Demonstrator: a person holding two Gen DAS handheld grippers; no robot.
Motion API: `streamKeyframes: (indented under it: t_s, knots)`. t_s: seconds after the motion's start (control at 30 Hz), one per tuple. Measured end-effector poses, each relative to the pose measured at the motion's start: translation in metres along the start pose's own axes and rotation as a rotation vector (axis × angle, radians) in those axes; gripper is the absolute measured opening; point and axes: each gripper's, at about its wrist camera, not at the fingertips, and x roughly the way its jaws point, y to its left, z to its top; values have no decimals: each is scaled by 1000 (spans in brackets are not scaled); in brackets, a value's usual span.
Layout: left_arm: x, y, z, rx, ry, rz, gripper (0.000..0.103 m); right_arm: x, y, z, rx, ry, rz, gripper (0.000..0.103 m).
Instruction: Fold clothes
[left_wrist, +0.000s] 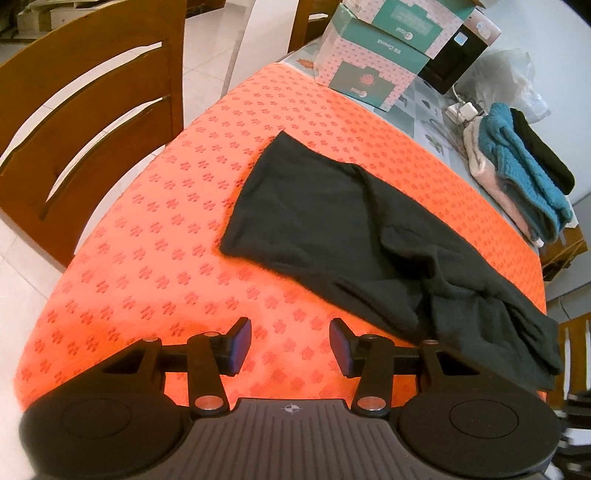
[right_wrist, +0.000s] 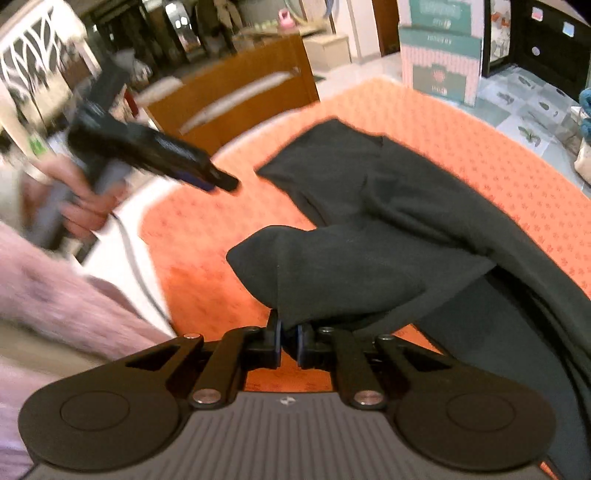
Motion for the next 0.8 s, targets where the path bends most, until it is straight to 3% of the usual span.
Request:
streamKeyframes:
  t_s: [0.27,0.53,0.6,0.67,0.8]
  knots:
    - [20,-20,26,26,-25,-26,50,-66,3,4,1,-59,18,9]
    - [45,-51,61,64,-56,-80,48,-102,1,-10,21,-119,1,9]
    - [57,-61,69,79,-52,-104,44,-109,-1,-10,36,-137,0,9]
    - [70,-71,75,97,-46,-133,29,-114,-3,-10,51,-152,-8,9]
    - [100,-89,85,141,-19,-152,21,-124,-11,-7,83,-196,-20,9]
